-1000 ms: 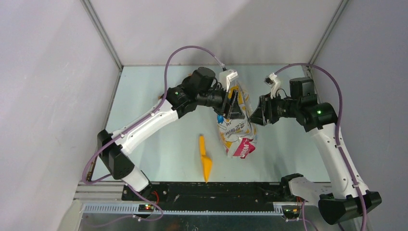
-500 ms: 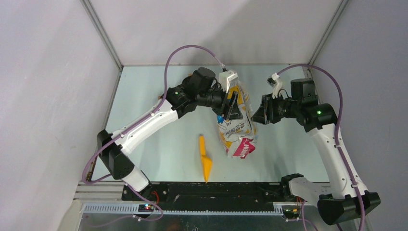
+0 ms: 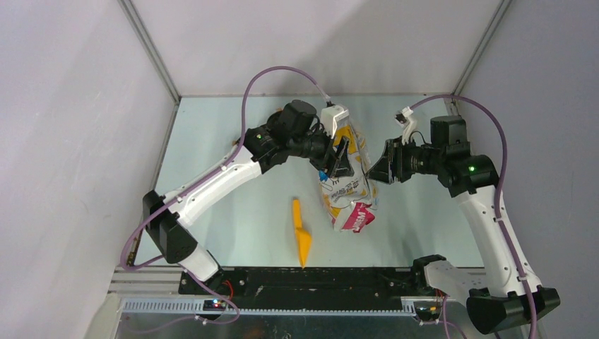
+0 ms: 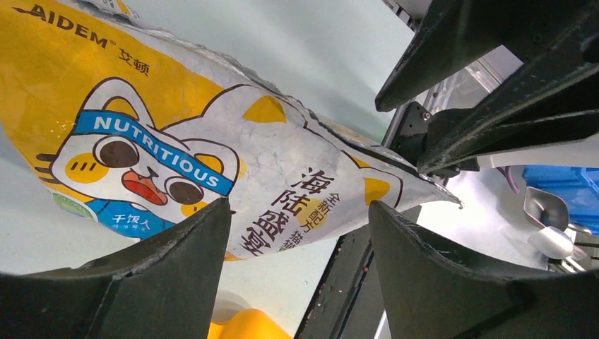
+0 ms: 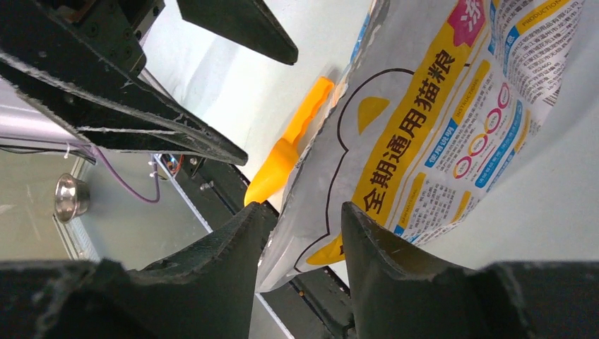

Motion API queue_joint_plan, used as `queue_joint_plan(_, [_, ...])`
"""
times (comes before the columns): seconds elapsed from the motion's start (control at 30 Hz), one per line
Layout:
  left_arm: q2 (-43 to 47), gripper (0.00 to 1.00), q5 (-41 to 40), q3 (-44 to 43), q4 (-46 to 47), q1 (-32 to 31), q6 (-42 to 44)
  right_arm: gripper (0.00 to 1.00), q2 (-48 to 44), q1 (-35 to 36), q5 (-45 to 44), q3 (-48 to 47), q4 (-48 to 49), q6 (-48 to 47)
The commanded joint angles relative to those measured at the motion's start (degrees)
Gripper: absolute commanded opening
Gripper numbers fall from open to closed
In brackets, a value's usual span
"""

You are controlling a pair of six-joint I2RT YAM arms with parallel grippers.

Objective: Serve the pet food

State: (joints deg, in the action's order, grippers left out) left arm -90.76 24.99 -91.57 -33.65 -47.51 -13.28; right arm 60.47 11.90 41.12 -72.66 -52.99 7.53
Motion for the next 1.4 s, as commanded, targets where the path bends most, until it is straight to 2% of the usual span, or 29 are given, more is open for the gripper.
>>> queue_joint_plan(0.0, [1.8, 0.78, 0.6, -3.3, 1.0, -0.2, 0.4, 0.47, 0.7, 0.1, -1.7, 0.0, 1.9, 0.9])
queue_joint_plan(0.2, [2.0, 0.78, 1.0, -3.6, 1.2, -0.2, 0.0, 0.46, 1.5, 0.1, -3.3, 0.0, 1.3, -0.3])
queue_joint_plan(0.6, [1.6, 0.79, 0.5, -4.1, 1.1, -0.2, 0.1, 0.48, 2.3, 0.1, -0.5, 0.0, 1.2, 0.6])
queue_joint_plan(0.77, [1.7, 0.79, 0.2, -3.9, 0.8, -0.2, 0.5, 0.49, 2.1, 0.2, 3.5, 0.0, 1.2, 1.2])
queue_joint_plan(1.37, [2.1, 0.79, -0.1, -3.6, 0.7, -0.2, 0.8, 0.40, 1.2, -1.1, -2.2, 1.8, 1.2, 1.2])
